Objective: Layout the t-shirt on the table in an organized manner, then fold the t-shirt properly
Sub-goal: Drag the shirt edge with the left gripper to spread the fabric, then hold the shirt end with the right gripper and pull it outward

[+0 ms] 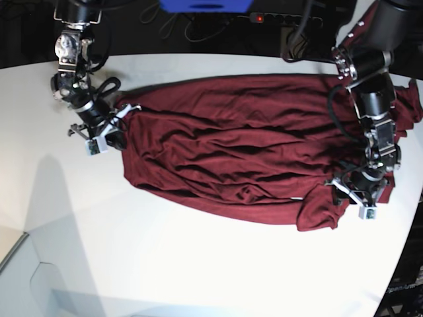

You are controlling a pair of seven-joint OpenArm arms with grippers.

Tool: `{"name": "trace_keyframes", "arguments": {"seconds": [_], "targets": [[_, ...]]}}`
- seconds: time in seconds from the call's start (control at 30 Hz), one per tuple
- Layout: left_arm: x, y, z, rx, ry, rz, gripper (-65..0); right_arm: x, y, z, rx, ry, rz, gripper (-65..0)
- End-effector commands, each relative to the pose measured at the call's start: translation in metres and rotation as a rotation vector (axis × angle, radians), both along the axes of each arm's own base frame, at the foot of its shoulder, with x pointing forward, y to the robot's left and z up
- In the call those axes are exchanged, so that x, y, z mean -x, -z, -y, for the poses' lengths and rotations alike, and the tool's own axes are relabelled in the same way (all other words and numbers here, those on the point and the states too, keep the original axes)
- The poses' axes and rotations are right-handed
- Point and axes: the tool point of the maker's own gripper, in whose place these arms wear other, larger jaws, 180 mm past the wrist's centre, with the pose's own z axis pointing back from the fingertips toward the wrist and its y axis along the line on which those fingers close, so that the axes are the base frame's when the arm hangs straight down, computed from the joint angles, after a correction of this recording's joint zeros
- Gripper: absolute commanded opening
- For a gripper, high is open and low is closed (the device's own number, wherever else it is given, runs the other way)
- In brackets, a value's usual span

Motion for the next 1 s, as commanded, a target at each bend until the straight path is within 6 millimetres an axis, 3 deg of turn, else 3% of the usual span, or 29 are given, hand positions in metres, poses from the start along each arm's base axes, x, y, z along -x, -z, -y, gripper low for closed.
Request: {"name": "trace_keyframes", "arguments": {"seconds": [0.0,0.07,0.17,0.23,0.27,0.4,0.57,0.73,0.97], "targets": [[-0.016,-0.021,-0.007,0.002,-0.013,0.060,-37.3,-0.007,-0.014,0.002,-0.013,0.005,0.052,-65.0],[-0.016,-0.017,-0.007,0.016,-0.017,0.044,-41.4,-0.006,-0.013,0.002,-0.013,0.005,0.049,-65.0],[-0.014,-0.011,-0.007,0.026,-0.020,0.028,-54.2,-0.005,-0.012,0.003,-0.011,0.007,0.046,-65.0],[-0.019,-0.019,-0.008,0.028,-0.023,0.083,-63.4,-0.004,-0.011,0.003,-0.011,0.007,0.044,-65.0],[-0.021,-0.022,-0.008,0.029,-0.026,0.103,-65.0,-0.004,-0.011,0.003,-0.011,0.007,0.044,-65.0],[-0.023,-0.028,-0.012,0.030,-0.036,0.133,-64.2,-0.004,-0.011,0.003,-0.011,0.007,0.044,-65.0],[-0.030,-0.064,-0.047,0.033,-0.129,0.229,-63.9,-0.004,-0.011,0.004,-0.010,0.006,0.044,-65.0],[-0.042,-0.094,-0.067,0.017,-0.160,0.286,-63.6,-0.004,-0.011,0.004,-0.010,0.006,0.044,-65.0],[-0.046,-0.098,-0.064,-0.005,-0.135,0.285,-63.5,-0.005,-0.012,0.003,-0.009,0.003,0.047,-65.0]]}}
